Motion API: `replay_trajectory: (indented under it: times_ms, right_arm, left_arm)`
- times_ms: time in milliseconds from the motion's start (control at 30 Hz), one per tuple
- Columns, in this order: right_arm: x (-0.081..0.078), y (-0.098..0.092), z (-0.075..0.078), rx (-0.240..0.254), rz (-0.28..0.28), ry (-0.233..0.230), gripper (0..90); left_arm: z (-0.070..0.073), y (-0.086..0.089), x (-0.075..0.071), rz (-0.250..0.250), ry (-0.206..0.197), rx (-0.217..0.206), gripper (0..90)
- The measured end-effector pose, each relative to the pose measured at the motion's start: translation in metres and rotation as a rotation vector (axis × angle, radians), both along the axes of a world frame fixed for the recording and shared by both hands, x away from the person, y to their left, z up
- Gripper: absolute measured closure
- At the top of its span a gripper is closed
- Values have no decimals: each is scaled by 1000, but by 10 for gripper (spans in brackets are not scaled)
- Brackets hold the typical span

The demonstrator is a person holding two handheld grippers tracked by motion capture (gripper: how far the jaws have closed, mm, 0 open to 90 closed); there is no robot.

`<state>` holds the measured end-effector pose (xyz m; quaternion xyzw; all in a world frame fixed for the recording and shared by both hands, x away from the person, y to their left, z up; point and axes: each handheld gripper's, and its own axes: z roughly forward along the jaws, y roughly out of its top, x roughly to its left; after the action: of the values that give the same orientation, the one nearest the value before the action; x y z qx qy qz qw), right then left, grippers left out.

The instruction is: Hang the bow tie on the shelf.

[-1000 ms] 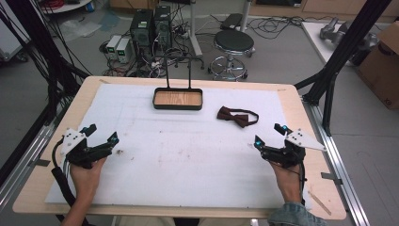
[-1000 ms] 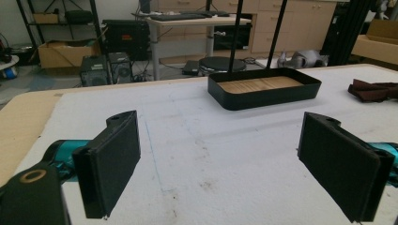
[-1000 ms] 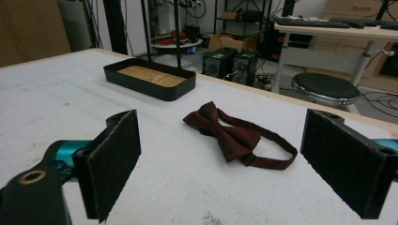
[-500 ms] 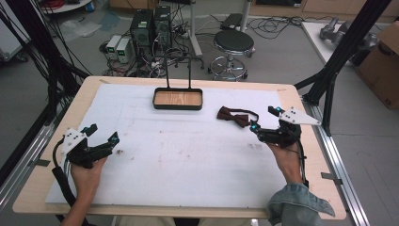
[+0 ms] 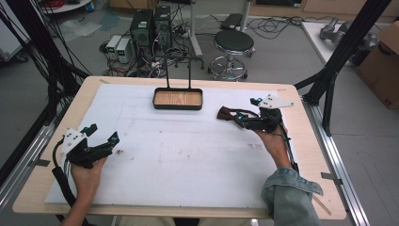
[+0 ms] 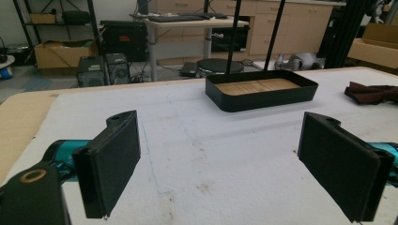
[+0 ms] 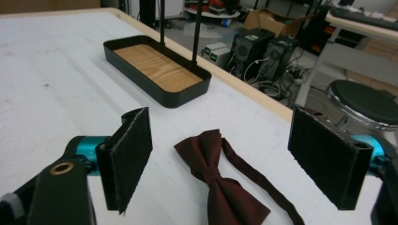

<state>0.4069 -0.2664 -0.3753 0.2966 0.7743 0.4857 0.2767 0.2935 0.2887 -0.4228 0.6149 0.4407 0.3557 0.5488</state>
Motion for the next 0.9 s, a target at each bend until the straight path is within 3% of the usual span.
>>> replay_trajectory:
  times_ms: [33, 267, 533, 900]
  right_arm:
    - [10, 6, -7, -26, -5, 17, 239]
    - [32, 19, -27, -92, -9, 108, 304]
    - [44, 24, -46, -134, -17, 148, 417]
    - [49, 33, -61, -256, -18, 164, 543]
  left_arm:
    - [0, 0, 0, -1, 1, 0, 138]
    - [-1, 0, 1, -5, 2, -5, 139]
    - [-1, -1, 1, -10, 5, -8, 139]
    - [-2, -1, 2, -15, 9, -11, 139]
